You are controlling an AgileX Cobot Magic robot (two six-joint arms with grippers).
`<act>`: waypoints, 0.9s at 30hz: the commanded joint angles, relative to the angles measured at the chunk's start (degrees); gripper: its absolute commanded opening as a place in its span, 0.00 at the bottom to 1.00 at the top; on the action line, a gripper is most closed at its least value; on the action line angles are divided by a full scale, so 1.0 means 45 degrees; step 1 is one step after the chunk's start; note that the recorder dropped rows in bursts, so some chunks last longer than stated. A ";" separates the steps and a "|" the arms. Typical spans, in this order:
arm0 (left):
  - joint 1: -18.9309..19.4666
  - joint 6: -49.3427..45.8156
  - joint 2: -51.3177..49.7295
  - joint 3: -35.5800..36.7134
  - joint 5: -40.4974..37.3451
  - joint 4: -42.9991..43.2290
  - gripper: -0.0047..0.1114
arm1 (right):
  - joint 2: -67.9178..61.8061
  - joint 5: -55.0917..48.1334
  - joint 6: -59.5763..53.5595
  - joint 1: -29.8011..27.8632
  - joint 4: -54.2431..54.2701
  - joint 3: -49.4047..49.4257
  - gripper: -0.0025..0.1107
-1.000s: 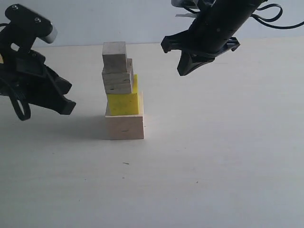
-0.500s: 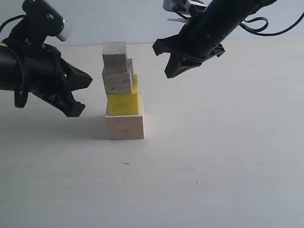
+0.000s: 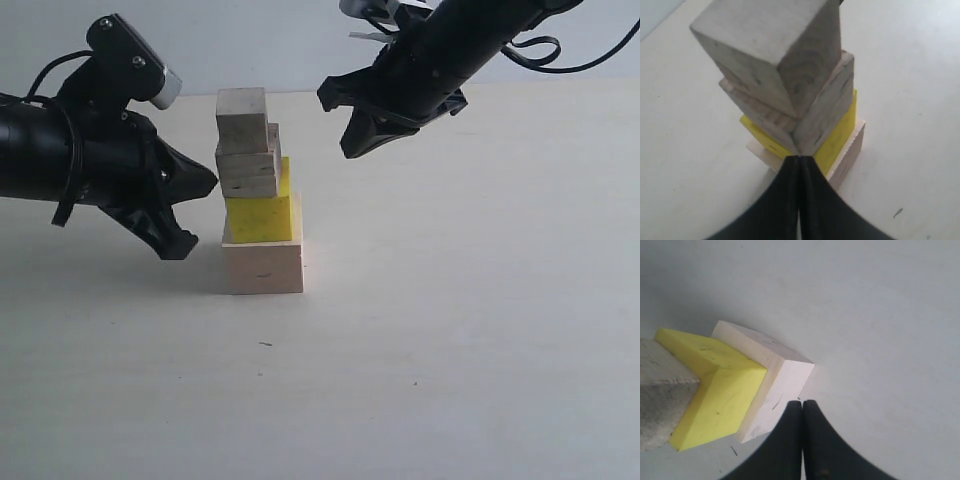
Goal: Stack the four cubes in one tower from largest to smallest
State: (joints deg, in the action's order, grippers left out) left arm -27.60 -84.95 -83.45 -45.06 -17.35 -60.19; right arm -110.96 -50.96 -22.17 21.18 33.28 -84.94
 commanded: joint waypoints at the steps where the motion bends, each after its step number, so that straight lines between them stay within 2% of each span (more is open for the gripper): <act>1: 0.0043 -0.0059 -0.0006 -0.0088 0.0502 0.0069 0.04 | -0.0018 0.0128 -0.0162 -0.0066 0.0102 0.0021 0.02; 13: 0.0062 -0.0059 -0.0006 -0.0088 0.1178 0.0277 0.04 | -0.0018 0.0154 -0.0162 -0.0066 0.0127 0.0021 0.02; 27: 0.0038 -0.0406 -0.0481 -0.0503 0.0856 0.0100 0.04 | -0.0018 0.0074 -0.0162 -0.0066 0.0129 0.0021 0.02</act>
State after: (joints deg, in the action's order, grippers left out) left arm -27.60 -86.48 -85.11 -46.77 -13.20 -58.98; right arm -110.96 -50.77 -22.30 21.18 33.40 -84.94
